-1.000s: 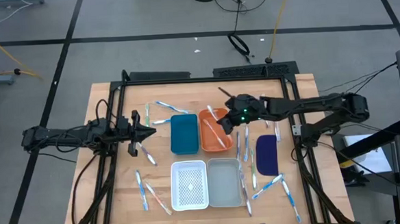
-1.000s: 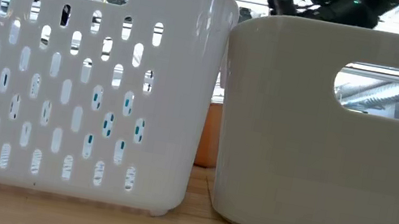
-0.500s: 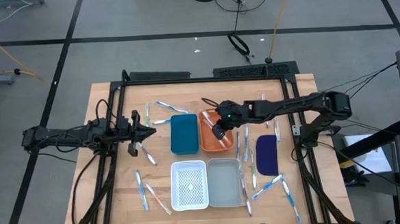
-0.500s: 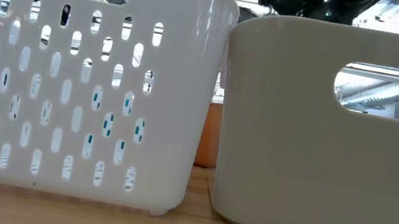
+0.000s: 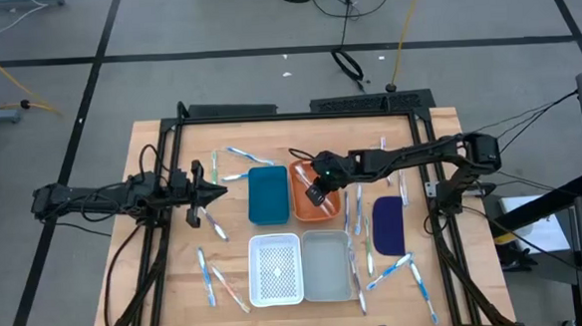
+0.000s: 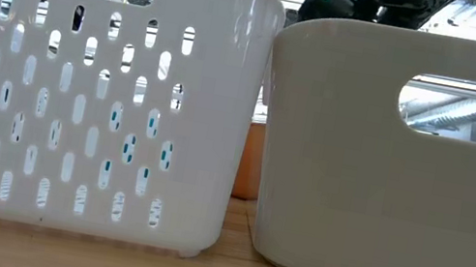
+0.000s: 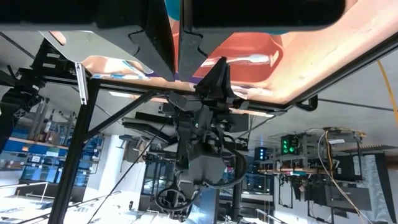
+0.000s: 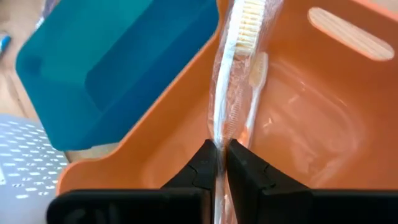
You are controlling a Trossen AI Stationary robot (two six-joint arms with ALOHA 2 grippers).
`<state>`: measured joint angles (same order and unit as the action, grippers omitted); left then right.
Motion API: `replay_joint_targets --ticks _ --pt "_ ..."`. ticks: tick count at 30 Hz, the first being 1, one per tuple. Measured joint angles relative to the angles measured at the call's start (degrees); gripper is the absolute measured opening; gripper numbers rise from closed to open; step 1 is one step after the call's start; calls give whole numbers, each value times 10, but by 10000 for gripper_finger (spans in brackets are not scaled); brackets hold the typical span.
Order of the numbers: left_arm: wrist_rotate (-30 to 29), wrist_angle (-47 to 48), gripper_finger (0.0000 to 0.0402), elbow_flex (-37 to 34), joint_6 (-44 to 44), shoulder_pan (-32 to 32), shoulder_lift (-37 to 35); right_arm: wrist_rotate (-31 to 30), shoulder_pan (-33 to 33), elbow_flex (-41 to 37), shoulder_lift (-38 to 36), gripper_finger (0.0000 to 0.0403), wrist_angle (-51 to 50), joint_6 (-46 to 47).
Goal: Pick & Place Toothbrushes
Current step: Put the orange toothbrush into the orange bin, then put the blue toothbrush into the blue bin
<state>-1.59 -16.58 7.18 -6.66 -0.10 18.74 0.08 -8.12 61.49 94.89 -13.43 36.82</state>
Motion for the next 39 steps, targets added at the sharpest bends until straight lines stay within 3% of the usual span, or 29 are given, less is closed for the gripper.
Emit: replay_joint_targets --ticks 21,39 --pt "0 0 19 0 0 0 0 14 0 0 -5 31 12 17" --pt "0 0 19 0 0 0 0 25 -1 0 -5 129 12 37"
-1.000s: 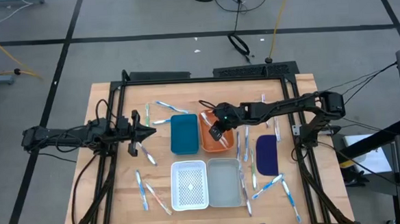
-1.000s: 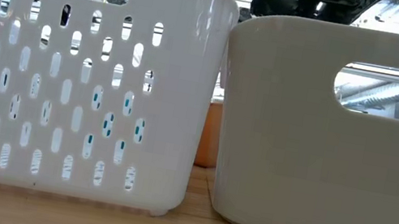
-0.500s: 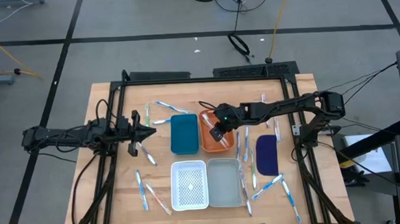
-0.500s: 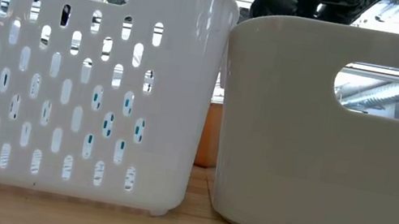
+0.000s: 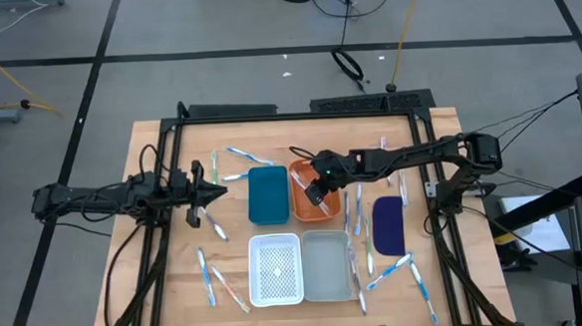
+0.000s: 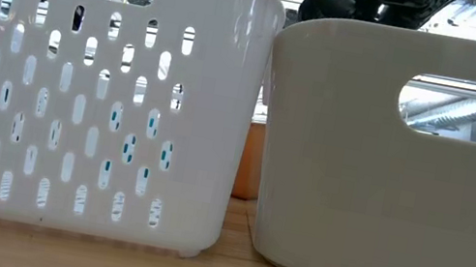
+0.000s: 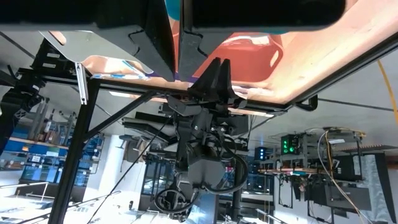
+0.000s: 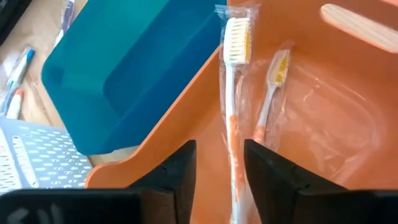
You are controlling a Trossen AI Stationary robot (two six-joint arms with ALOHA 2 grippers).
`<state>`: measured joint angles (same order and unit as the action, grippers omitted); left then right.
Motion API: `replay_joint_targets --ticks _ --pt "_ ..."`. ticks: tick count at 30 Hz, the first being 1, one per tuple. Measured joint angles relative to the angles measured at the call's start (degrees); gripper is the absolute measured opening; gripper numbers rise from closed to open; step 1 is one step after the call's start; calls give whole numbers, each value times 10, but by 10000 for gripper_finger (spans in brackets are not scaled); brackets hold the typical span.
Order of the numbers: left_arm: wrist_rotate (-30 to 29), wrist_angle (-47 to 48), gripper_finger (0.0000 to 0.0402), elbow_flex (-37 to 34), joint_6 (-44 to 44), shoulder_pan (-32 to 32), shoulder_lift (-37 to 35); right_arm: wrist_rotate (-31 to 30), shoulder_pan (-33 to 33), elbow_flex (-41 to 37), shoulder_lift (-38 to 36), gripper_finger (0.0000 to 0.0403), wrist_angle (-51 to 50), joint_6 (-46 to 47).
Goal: Pick & Place Toothbrushes
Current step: Put the blue toothbrush into the blue bin
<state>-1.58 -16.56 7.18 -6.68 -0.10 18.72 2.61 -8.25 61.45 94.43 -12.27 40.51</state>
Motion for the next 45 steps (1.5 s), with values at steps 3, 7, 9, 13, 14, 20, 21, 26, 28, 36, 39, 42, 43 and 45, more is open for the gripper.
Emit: replay_joint_targets --ticks 3,7,9,13,14,20,21,26,28,36,39,42,43,45 --pt "0 0 19 0 0 0 0 7 0 0 0 137 2 0" --pt "0 0 19 0 -1 0 0 7 0 0 -3 135 13 6" --pt "0 0 19 0 -1 0 0 7 0 0 -11 131 12 5" --pt "0 0 19 0 -1 0 0 7 0 0 -19 121 15 -4" --pt "0 0 19 0 -1 0 0 7 0 0 -20 119 15 -11" --pt "0 0 19 0 0 0 0 17 0 0 -21 110 40 -47" --pt "0 0 19 0 0 0 0 17 0 0 -21 107 44 -54" --pt "0 0 19 0 -1 0 0 -11 0 0 -42 85 32 -81" --pt "0 0 19 0 1 0 0 -28 0 0 -56 72 34 -84" --pt "0 1 19 0 5 0 0 -105 -5 0 -134 4 -68 -104" --pt "0 1 19 0 5 0 0 -135 -10 0 -159 7 -112 -101" --pt "0 0 19 0 5 0 0 -163 -14 0 -183 3 -151 -100" --pt "0 0 19 0 5 0 0 -167 -15 0 -190 2 -164 -101" --pt "0 0 19 0 5 0 0 -183 -16 0 -206 2 -183 -101"
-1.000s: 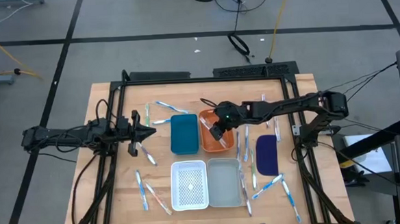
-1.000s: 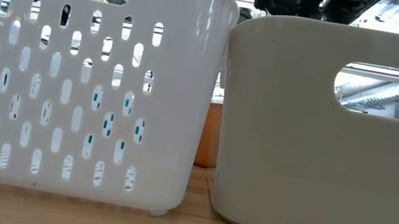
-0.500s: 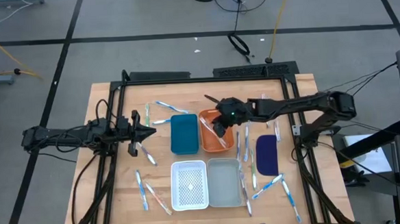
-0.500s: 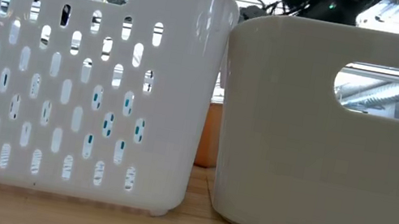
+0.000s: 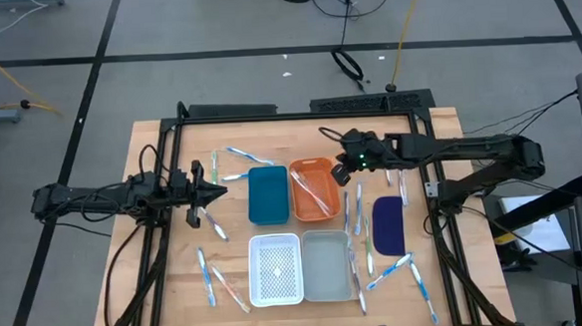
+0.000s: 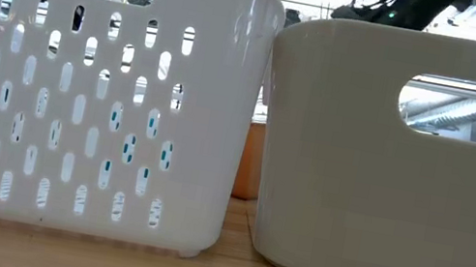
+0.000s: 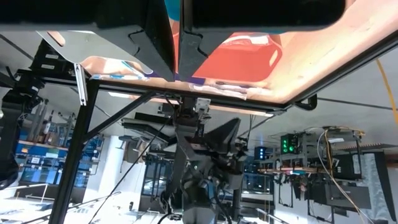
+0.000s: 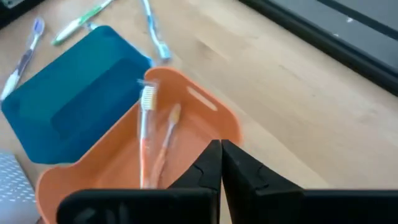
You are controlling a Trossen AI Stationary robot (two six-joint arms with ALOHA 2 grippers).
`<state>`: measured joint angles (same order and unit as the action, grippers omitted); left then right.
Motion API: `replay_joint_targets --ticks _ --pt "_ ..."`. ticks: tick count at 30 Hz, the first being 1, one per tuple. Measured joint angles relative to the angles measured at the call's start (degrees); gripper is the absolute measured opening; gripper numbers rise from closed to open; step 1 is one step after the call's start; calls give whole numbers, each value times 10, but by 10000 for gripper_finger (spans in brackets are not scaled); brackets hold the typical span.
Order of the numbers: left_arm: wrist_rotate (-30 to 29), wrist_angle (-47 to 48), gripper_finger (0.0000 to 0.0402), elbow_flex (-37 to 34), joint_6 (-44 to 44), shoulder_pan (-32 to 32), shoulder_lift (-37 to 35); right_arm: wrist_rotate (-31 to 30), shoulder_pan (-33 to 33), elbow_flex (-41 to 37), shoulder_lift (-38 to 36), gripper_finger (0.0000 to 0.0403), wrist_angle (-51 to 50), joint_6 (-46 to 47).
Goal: Pick & Place Toothbrushes
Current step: Put the blue toothbrush into the blue bin
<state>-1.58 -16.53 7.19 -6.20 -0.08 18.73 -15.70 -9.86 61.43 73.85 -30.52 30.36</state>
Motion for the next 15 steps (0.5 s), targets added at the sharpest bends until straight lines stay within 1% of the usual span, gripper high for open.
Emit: replay_joint_targets --ticks 5,9,12,15 --pt "0 0 19 0 0 0 0 -40 -2 0 -40 1 -41 -5" --pt "0 0 19 0 0 0 0 -59 -2 0 -75 1 -83 -6" --pt "0 0 19 0 0 0 0 -85 -2 0 -97 1 -139 26" --pt "0 0 19 0 0 0 0 -98 -3 0 -118 1 -209 71"
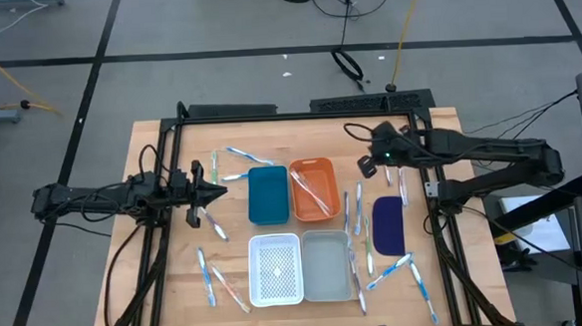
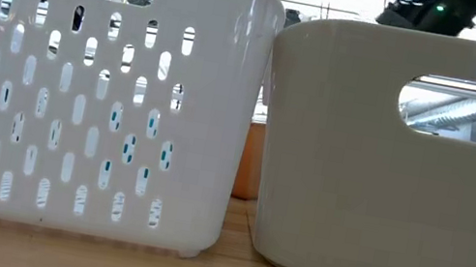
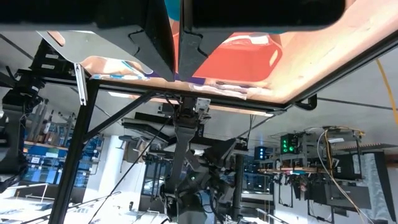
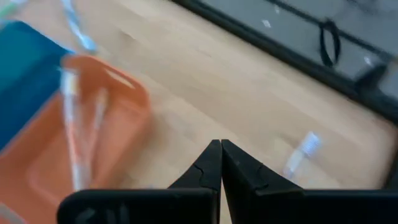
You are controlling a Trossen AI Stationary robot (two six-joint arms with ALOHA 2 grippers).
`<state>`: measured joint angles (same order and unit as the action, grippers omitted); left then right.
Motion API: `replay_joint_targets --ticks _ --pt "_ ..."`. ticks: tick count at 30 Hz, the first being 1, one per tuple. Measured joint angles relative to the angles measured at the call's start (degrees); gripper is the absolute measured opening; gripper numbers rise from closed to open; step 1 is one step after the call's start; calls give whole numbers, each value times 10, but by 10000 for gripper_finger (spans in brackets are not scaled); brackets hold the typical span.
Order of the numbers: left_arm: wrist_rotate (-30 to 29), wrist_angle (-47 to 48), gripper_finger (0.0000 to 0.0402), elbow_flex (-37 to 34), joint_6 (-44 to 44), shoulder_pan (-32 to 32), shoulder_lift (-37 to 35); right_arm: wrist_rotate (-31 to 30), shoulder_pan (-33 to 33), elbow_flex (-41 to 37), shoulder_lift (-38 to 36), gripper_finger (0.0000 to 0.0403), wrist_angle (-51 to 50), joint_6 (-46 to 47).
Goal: Pick & Place Toothbrushes
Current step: Put the blue toothbrush into the blue bin
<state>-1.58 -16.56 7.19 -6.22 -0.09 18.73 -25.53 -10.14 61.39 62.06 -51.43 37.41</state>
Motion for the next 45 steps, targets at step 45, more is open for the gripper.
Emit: replay_joint_targets --ticks 45 --pt "0 0 19 0 -1 0 0 350 275 -112 -49 1 -4 -179"
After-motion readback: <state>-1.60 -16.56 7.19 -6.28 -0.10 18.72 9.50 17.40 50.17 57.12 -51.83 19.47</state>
